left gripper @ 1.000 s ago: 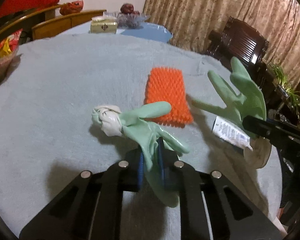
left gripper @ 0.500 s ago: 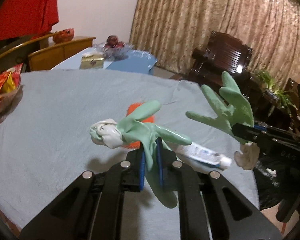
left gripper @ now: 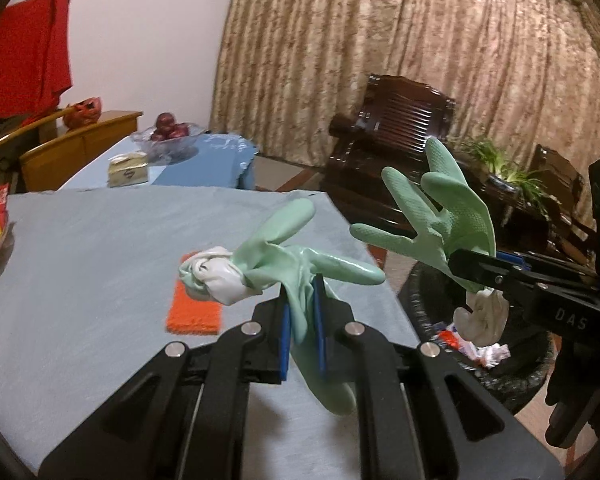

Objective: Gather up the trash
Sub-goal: 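Carry both green gloves over the trash bin and open both grippers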

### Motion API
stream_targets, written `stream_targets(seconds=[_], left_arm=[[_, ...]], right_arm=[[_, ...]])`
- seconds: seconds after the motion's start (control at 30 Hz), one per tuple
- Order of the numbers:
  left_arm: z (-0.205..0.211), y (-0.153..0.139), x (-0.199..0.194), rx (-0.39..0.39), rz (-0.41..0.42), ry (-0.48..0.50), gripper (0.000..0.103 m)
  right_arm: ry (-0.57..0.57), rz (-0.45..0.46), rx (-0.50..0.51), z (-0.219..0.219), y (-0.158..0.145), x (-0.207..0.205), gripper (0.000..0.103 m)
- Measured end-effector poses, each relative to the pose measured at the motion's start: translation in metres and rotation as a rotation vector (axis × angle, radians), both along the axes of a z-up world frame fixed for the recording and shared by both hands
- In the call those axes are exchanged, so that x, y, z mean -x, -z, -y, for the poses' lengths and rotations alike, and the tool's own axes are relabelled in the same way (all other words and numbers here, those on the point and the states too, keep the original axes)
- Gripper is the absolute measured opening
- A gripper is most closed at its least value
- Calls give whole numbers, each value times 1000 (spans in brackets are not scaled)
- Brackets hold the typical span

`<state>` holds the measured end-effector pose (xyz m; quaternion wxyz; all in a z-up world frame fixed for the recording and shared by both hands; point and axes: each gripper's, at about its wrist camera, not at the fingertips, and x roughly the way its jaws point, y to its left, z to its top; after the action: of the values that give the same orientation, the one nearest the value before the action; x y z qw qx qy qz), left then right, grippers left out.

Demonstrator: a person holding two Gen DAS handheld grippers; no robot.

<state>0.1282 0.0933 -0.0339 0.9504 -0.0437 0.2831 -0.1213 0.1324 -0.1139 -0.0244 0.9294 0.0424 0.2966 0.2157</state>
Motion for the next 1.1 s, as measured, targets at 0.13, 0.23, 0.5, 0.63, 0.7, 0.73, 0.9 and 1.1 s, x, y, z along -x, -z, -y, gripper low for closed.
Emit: stream_targets(seconds=[0.13,0.23,0.5,0.63,0.7,0.73,0.9,1.1], left_arm=[[25,-6,-1,0,19,54,9],[47,-11,-1,2,30,101,9],[106,-13,-3,-4,47,226,9],[135,-8,-7,-2,41,281,9],[146,-6,-12,5,35,301,9],[154,-4,-13,5,34,314,9],[189,5,-21,5,25,376,9],[223,19,-32,-9,5,442,9]], right_arm=[[48,13,3,24,-6,8,24],[90,20,0,45,-9,14,24],[208,18,19,105,-9,27,24],[253,12,40,130,-6,31,24],[278,6,48,143,-4,32,24],[289,4,51,147,-2,34,24],[347,-20,62,172,7,36,24],[396,-53,67,197,21,37,24]])
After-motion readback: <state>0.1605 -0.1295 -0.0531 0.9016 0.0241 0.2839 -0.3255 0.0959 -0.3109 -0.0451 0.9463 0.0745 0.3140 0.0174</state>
